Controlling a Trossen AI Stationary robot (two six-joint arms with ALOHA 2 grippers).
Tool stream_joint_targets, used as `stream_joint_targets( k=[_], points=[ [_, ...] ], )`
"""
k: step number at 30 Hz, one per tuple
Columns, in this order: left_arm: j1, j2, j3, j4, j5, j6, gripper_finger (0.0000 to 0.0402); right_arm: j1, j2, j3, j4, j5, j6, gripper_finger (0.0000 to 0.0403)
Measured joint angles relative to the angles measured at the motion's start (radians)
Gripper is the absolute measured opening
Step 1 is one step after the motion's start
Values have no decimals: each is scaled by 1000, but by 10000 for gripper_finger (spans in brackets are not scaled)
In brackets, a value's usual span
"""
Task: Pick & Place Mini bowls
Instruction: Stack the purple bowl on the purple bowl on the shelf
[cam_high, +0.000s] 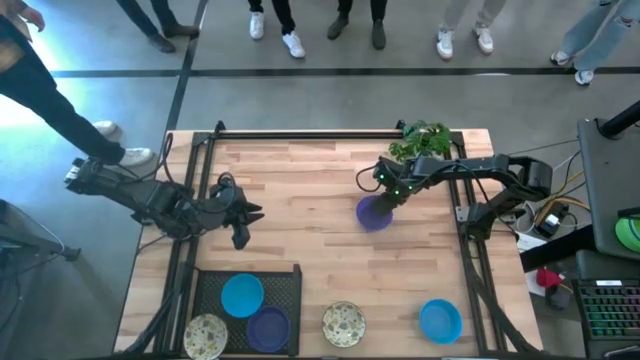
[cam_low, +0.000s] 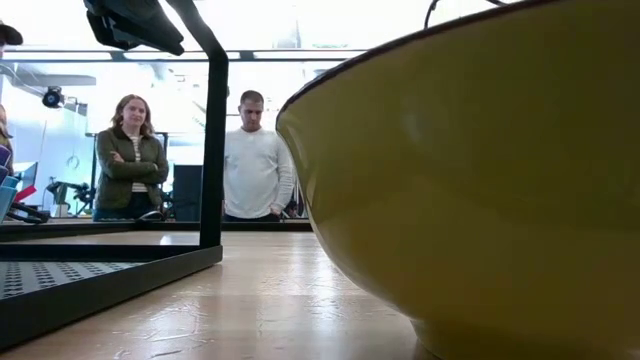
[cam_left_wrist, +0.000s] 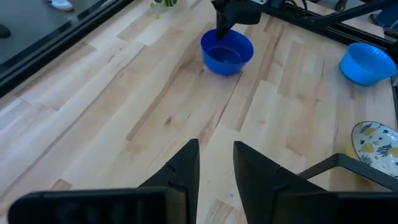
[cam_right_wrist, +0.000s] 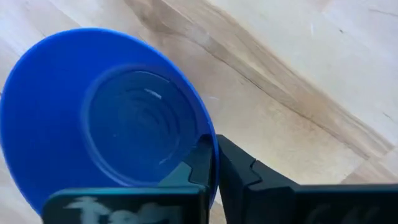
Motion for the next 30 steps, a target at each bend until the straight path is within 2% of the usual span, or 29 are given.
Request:
stream_joint_targets(
  k=[7, 13, 22, 27, 30],
  points=[
    [0, 0, -2, 1, -38, 19, 90, 0, 0, 42, 9, 34, 0, 9],
    [0, 7, -8, 1, -68, 20, 90, 3, 0, 189, -6, 96, -7, 8],
    [9, 49, -8, 41, -202, 104, 90, 26, 9, 475, -6, 316, -137, 8],
    [41, 89, -8, 110, -296, 121, 90, 62, 56, 586, -7, 448, -229, 8],
    [65, 121, -8, 164, -347, 196, 90, 85, 92, 639, 4, 519, -278, 8]
  ],
)
